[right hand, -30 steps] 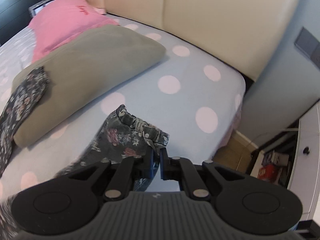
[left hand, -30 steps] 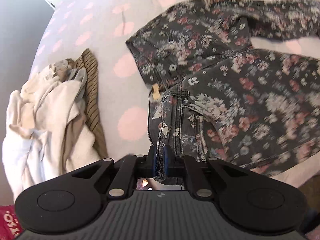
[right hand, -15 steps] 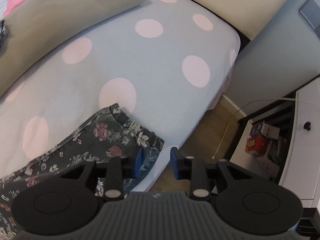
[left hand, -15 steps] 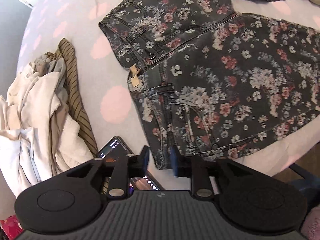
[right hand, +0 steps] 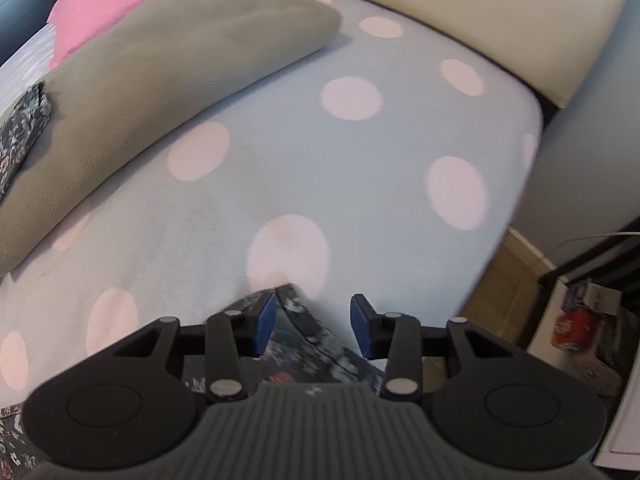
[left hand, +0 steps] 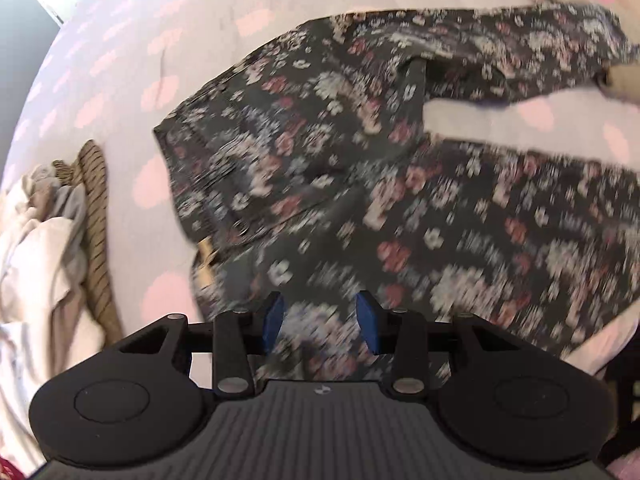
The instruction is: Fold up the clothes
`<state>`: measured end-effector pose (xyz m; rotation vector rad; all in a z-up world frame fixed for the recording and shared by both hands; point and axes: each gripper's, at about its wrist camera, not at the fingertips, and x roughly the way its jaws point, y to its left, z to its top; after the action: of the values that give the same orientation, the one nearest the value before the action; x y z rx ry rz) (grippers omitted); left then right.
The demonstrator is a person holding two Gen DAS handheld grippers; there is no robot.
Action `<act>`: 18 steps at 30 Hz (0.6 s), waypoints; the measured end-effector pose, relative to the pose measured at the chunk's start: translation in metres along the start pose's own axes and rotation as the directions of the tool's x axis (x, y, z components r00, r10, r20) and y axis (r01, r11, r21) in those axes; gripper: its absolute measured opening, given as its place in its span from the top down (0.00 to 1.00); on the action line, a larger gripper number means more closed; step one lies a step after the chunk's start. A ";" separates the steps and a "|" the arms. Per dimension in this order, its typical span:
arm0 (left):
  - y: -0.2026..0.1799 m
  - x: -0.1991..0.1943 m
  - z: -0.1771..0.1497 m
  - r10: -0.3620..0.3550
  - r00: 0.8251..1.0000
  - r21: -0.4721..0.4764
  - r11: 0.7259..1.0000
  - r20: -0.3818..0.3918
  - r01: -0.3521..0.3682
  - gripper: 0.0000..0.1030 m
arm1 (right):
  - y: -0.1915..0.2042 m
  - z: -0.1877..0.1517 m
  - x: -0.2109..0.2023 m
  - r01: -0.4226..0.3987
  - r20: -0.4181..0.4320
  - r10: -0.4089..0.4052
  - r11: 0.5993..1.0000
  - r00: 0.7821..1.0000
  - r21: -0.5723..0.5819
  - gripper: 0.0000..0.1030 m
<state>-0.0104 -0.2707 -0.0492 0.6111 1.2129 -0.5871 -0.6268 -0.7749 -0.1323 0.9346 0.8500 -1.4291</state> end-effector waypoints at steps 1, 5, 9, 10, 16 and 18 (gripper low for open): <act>-0.002 0.004 0.003 -0.008 1.000 -0.009 1.000 0.000 0.008 0.63 | 0.002 0.000 0.005 -0.011 -0.002 0.011 1.000 1.000 0.001 0.57; -0.005 0.015 0.009 -0.004 1.000 -0.027 1.000 -0.011 0.004 0.63 | 0.010 0.003 0.006 -0.012 0.023 0.012 1.000 1.000 -0.010 0.58; -0.001 0.024 0.013 0.011 1.000 -0.052 0.999 -0.025 -0.012 0.63 | 0.017 0.005 0.006 -0.012 0.047 0.013 1.000 0.999 -0.022 0.81; 0.003 0.025 0.013 0.015 0.999 -0.060 0.998 -0.029 -0.017 0.63 | 0.019 0.006 0.006 -0.012 0.053 0.013 1.000 0.998 -0.025 0.85; 0.024 0.035 0.021 0.054 0.998 -0.119 0.991 -0.027 -0.057 0.63 | 0.031 0.011 0.007 -0.011 0.091 0.015 0.999 0.996 -0.040 0.88; 0.032 0.038 0.024 0.061 0.998 -0.146 0.987 -0.020 -0.064 0.63 | 0.038 0.018 0.004 -0.005 0.105 0.009 0.999 0.994 -0.034 0.88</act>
<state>0.0369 -0.2684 -0.0762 0.5284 1.2349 -0.4371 -0.5905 -0.7958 -0.1277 0.8285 0.7895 -1.4410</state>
